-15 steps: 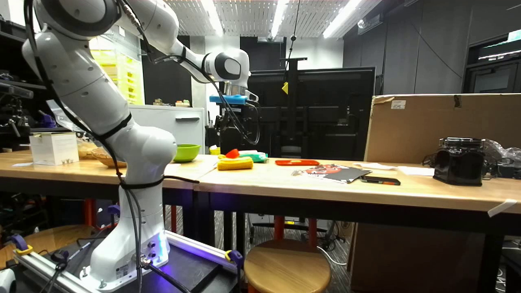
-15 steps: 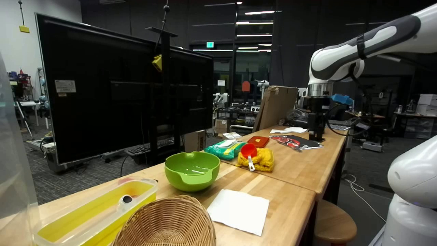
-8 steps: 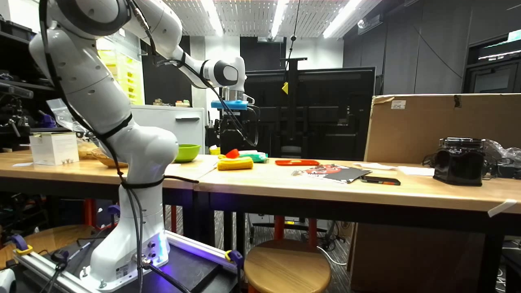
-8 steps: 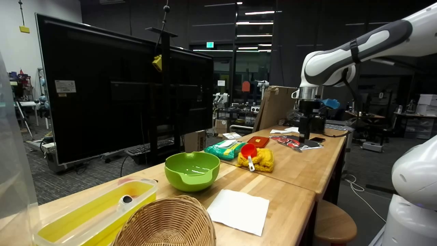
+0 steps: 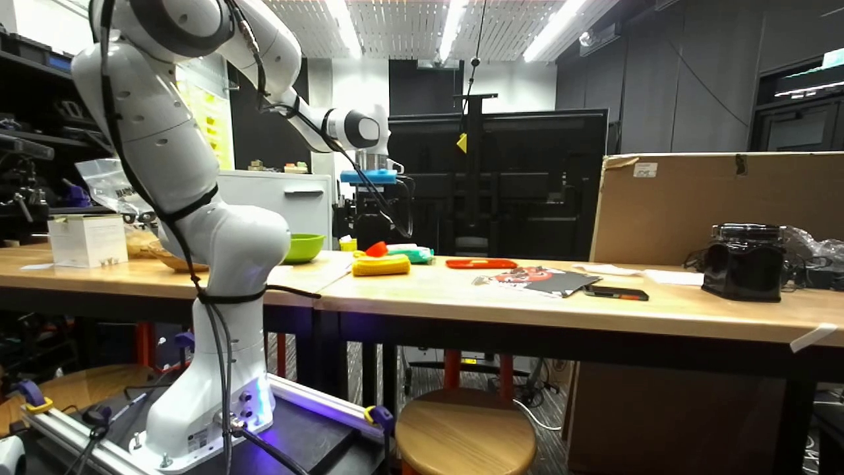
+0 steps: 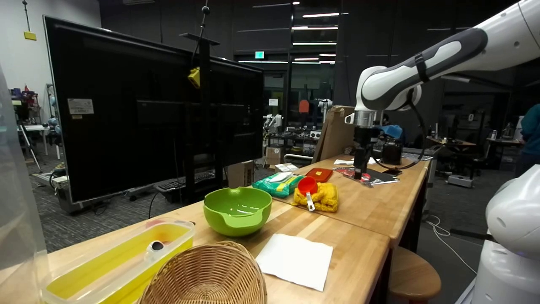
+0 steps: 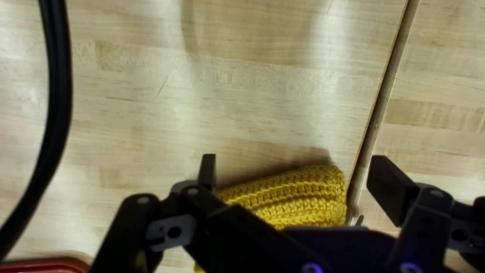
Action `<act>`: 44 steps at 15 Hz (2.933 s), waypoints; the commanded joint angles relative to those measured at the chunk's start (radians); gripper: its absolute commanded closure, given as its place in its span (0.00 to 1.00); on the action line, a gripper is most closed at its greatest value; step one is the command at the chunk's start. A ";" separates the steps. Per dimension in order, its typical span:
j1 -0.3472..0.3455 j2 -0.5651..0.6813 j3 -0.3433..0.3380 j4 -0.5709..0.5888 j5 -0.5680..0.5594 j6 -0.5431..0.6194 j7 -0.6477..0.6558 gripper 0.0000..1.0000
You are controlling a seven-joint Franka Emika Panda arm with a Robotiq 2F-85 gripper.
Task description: Remove the orange pot from the yellow cloth and put it on the table
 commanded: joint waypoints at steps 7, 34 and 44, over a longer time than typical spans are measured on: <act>0.004 0.095 0.126 0.116 -0.005 0.097 0.146 0.00; -0.030 0.333 0.255 0.166 -0.206 0.264 0.577 0.00; -0.035 0.382 0.262 0.212 -0.297 0.273 0.677 0.00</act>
